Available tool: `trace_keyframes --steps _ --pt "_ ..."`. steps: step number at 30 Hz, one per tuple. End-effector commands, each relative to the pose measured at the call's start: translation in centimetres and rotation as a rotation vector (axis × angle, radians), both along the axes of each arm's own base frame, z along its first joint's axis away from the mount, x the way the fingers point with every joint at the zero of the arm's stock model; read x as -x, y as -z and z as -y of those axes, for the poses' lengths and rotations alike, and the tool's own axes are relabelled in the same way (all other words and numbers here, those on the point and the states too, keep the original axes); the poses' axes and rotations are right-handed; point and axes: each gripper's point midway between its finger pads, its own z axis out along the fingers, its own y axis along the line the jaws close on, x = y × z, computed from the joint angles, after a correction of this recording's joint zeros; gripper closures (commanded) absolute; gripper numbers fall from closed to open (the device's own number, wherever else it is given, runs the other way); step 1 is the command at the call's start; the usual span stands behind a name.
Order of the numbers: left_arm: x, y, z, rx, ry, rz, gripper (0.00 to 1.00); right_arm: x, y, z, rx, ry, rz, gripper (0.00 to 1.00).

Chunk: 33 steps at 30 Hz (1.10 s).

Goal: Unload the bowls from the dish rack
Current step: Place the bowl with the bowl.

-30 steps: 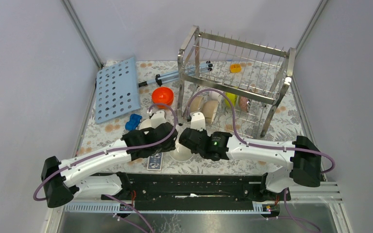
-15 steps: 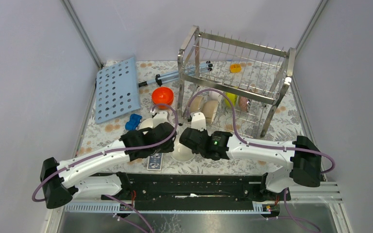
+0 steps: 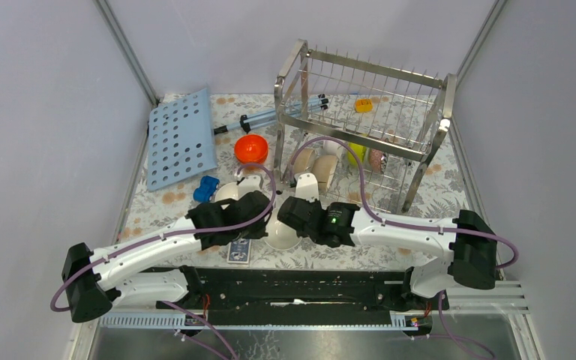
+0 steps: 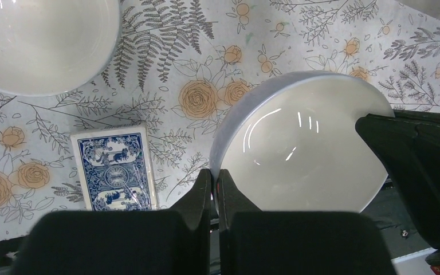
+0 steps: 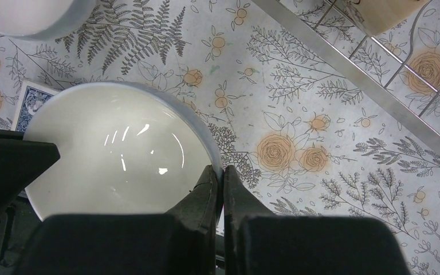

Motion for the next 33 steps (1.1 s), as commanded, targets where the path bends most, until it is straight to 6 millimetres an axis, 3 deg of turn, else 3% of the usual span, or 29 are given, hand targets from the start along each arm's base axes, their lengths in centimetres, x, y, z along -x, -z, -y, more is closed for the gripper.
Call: trace_keyframes --steps 1,3,4,8,9,15,17,23,25,33 --pt "-0.3 -0.5 0.7 0.037 0.012 0.018 1.0 -0.6 -2.8 -1.1 -0.12 0.013 0.033 1.0" --pt "-0.3 -0.4 0.5 0.032 0.006 0.023 1.0 -0.4 -3.0 -1.3 -0.138 0.007 0.032 1.0" --pt "-0.4 -0.4 0.4 0.031 0.002 0.029 1.0 -0.3 -3.2 -1.4 -0.148 0.001 0.031 0.92" --pt "-0.9 -1.2 0.2 0.046 -0.021 0.062 1.0 0.1 -4.3 -1.8 -0.2 -0.031 0.029 0.44" --pt "-1.0 -1.4 0.1 0.053 -0.025 0.072 1.0 0.2 -4.5 -2.0 -0.207 -0.039 0.027 0.38" --pt "-1.9 -3.7 0.7 0.099 -0.036 0.128 1.0 0.6 -6.4 -2.2 -0.242 -0.063 0.014 0.17" --pt "-2.4 -4.4 0.7 0.099 -0.039 0.147 1.0 0.9 -7.5 -2.1 -0.257 -0.076 0.015 0.02" --pt "-4.8 -6.4 -1.3 0.087 -0.085 0.192 1.0 1.8 -11.7 -0.2 -0.289 -0.132 0.052 0.0" --pt "-5.6 -7.0 -2.4 0.086 -0.111 0.204 1.0 2.4 -12.2 0.2 -0.326 -0.189 0.077 0.0" --pt "-8.6 -8.1 -8.5 0.078 -0.278 0.225 1.0 5.3 -9.7 3.0 -0.519 -0.285 0.105 0.0"
